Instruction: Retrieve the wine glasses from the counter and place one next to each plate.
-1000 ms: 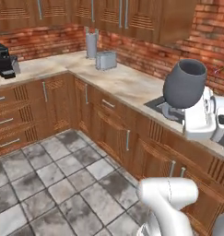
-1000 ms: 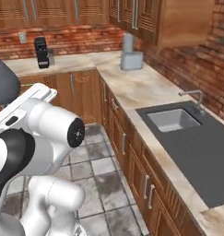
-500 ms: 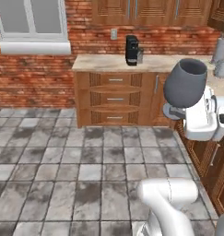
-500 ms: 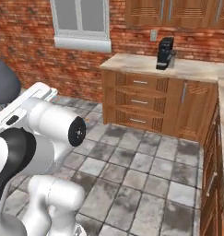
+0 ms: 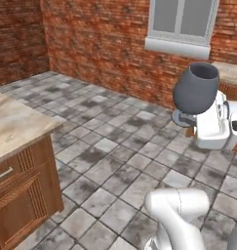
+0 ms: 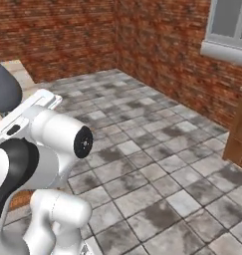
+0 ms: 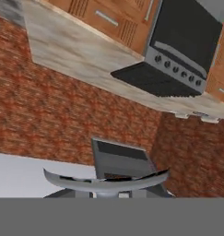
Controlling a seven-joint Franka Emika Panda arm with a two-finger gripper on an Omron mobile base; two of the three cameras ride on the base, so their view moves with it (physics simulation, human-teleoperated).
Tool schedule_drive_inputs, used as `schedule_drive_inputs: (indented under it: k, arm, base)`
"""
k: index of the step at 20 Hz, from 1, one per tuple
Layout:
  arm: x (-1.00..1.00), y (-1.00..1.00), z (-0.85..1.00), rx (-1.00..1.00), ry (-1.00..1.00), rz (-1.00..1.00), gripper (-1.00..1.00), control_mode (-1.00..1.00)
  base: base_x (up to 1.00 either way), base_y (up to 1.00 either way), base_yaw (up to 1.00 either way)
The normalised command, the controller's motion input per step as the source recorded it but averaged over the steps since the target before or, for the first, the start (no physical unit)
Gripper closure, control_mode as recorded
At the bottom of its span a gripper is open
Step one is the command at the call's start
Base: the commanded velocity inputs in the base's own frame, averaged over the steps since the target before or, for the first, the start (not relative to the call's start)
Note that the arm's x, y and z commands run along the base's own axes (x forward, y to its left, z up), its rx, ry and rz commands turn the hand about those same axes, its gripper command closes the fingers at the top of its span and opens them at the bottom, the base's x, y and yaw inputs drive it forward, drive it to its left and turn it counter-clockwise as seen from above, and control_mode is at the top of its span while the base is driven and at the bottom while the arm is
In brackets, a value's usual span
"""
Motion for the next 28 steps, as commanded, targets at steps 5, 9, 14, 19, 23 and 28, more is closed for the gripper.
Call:
schedule_drive_inputs:
  k: [5, 9, 14, 19, 23, 28]
  arm:
    - [0.00, 0.00, 0.00, 0.00, 0.00, 0.00, 1.00, 1.00]
    - [0.00, 0.00, 0.00, 0.00, 0.00, 0.00, 1.00, 1.00]
    - [0.00, 0.00, 0.00, 0.00, 0.00, 0.00, 1.00, 1.00]
    - [0.00, 0.00, 0.00, 0.00, 0.00, 0.00, 1.00, 1.00]
    - [0.00, 0.00, 0.00, 0.00, 0.00, 0.00, 1.00, 1.00]
    - [0.00, 0.00, 0.00, 0.00, 0.00, 0.00, 1.00, 1.00]
  base:
    - [0.44, -0.04, 0.90]
    - [0.51, -0.38, 0.65]
    - [0.61, -0.30, 0.48]
    - [0.61, -0.02, 0.38]
    - [0.51, 0.01, 0.39]
    - [0.16, 0.62, 0.39]
